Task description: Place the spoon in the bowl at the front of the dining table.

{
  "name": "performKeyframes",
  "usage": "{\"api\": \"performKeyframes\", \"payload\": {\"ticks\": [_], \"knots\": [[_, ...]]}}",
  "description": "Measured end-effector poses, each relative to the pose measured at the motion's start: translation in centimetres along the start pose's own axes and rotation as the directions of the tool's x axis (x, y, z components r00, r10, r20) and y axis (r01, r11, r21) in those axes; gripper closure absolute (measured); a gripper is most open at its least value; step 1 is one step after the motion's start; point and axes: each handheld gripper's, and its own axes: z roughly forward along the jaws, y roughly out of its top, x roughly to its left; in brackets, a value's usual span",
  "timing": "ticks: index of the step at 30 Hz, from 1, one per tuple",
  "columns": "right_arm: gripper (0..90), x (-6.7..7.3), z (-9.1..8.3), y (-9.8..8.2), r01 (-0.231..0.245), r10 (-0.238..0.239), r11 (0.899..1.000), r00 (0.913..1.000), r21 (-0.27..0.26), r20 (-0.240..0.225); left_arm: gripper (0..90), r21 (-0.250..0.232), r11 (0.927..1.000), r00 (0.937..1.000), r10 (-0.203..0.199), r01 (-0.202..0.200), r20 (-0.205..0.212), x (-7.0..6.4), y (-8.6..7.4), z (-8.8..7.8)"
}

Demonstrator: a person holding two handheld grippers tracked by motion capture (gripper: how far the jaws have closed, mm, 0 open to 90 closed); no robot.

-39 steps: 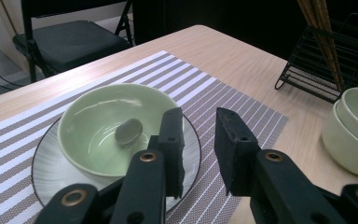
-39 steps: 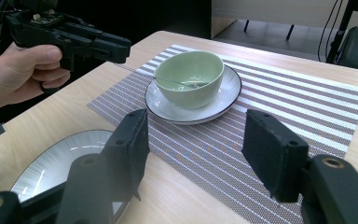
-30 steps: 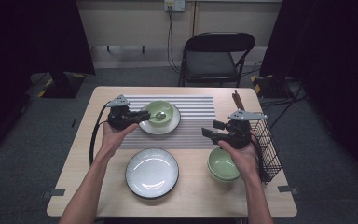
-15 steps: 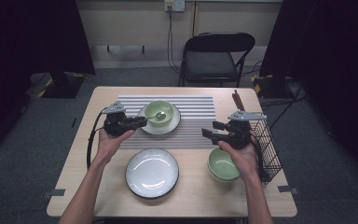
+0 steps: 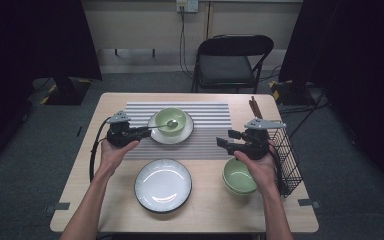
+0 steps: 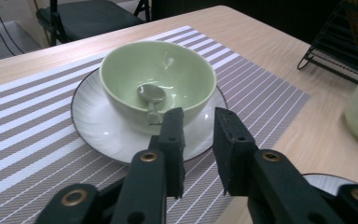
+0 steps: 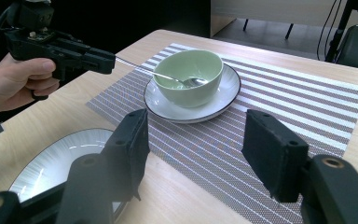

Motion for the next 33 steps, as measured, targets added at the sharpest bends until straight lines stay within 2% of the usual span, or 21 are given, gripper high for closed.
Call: {"api": "performKeyframes", "payload": {"ticks": [8,12,14,15,19,23,27,30,32,33], "knots": [[40.8,-0.2,-0.2,0.0,-0.003,0.003,1.000,1.0000,-0.002,0.005,75.1,0.007,1.0000,0.9991,-0.005,0.006,-0.043,1.2,0.0,-0.2],[40.8,-0.1,-0.2,0.0,-0.002,0.002,1.000,1.0000,-0.002,0.004,77.1,-0.017,0.9991,0.9981,-0.040,0.039,-0.047,1.9,0.0,-0.1],[40.9,-0.2,-0.1,0.0,-0.002,0.002,1.000,1.0000,0.001,0.004,77.6,-0.028,0.9982,0.9961,-0.055,0.053,-0.070,2.3,-0.1,0.0],[40.8,-0.2,-0.1,0.0,-0.004,0.004,1.000,1.0000,-0.001,0.003,78.1,-0.037,0.9971,0.9956,-0.069,0.067,-0.062,2.4,-0.2,0.0],[40.8,-0.3,-0.1,-0.1,-0.001,0.001,1.000,1.0000,0.001,0.005,77.1,-0.043,0.9959,0.9936,-0.083,0.080,-0.078,3.0,-0.5,0.1],[40.8,-0.4,-0.2,-0.1,-0.004,0.004,1.000,1.0000,0.002,0.009,74.8,-0.074,0.9923,0.9924,-0.104,0.099,-0.066,3.3,-0.4,0.1],[40.9,-0.5,-0.3,-0.2,-0.007,0.007,1.000,0.9999,0.002,0.010,75.3,-0.040,0.9966,0.9947,-0.075,0.072,-0.071,3.2,-0.1,0.3],[40.8,-0.4,-0.3,-0.2,-0.006,0.006,1.000,0.9999,0.003,0.009,74.8,-0.061,0.9945,0.9934,-0.089,0.085,-0.073,3.0,0.3,0.3],[40.9,-0.4,-0.2,-0.2,-0.004,0.003,1.000,1.0000,0.005,0.008,74.3,-0.048,0.9950,0.9933,-0.090,0.087,-0.072,3.0,0.4,0.2],[40.8,-0.4,-0.3,-0.2,-0.004,0.004,1.000,1.0000,0.004,0.006,74.1,-0.042,0.9953,0.9917,-0.091,0.087,-0.091,2.8,0.3,0.2]]}}
